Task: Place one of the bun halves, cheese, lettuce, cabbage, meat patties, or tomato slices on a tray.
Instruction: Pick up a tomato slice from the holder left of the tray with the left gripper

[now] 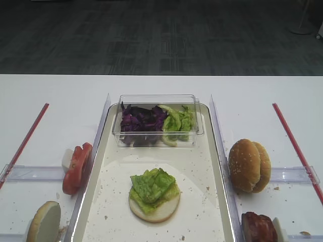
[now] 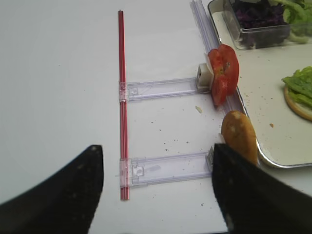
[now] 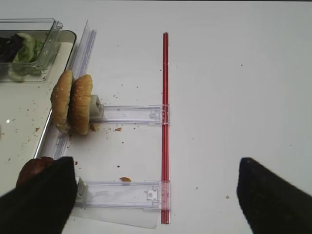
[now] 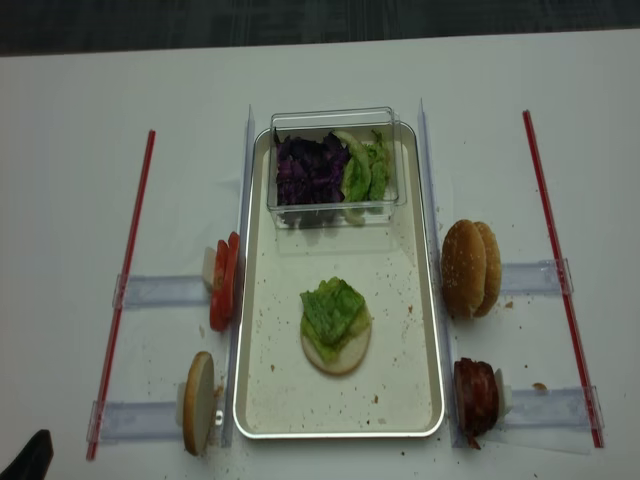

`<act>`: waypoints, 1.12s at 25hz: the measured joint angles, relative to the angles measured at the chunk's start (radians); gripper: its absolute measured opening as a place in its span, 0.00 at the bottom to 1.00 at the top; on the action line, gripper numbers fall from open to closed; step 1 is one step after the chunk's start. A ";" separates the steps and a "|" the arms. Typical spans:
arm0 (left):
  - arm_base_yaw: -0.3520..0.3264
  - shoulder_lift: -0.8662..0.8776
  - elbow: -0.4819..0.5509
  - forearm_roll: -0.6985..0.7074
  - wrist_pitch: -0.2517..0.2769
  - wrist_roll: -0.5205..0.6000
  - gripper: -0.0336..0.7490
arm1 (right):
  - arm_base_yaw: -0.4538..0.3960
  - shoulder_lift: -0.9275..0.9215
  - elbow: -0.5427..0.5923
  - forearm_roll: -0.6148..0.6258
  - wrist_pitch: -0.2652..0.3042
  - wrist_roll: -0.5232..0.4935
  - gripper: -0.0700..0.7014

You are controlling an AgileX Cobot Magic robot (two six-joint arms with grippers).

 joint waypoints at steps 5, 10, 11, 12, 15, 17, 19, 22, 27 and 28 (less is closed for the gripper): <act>0.000 0.000 0.000 0.000 0.000 0.000 0.60 | 0.000 0.000 0.000 0.000 0.000 0.000 0.97; 0.000 0.000 0.000 0.000 0.000 0.000 0.60 | 0.000 0.000 0.000 0.000 0.000 -0.004 0.97; 0.000 0.000 0.000 0.000 0.000 0.000 0.60 | 0.000 0.000 0.000 0.000 0.000 -0.004 0.97; 0.000 0.000 0.000 0.000 0.000 0.000 0.60 | 0.000 0.000 0.000 0.000 0.000 -0.004 0.97; 0.000 0.000 0.000 0.000 0.000 0.000 0.60 | 0.000 0.000 0.000 0.000 0.000 -0.004 0.97; 0.000 0.000 0.000 -0.006 0.000 0.000 0.60 | 0.000 0.000 0.000 0.000 0.000 -0.004 0.97; 0.000 0.000 0.000 -0.006 0.000 0.000 0.60 | 0.000 0.000 0.000 0.000 0.000 -0.004 0.97; 0.000 0.000 -0.004 -0.015 -0.005 0.018 0.60 | 0.000 0.000 0.000 0.000 0.000 -0.004 0.97; 0.000 0.080 -0.069 -0.031 -0.050 0.072 0.60 | 0.000 0.000 0.000 0.000 0.000 -0.004 0.97; 0.000 0.117 -0.082 -0.032 -0.063 0.080 0.60 | 0.000 0.000 0.000 0.000 0.000 -0.004 0.97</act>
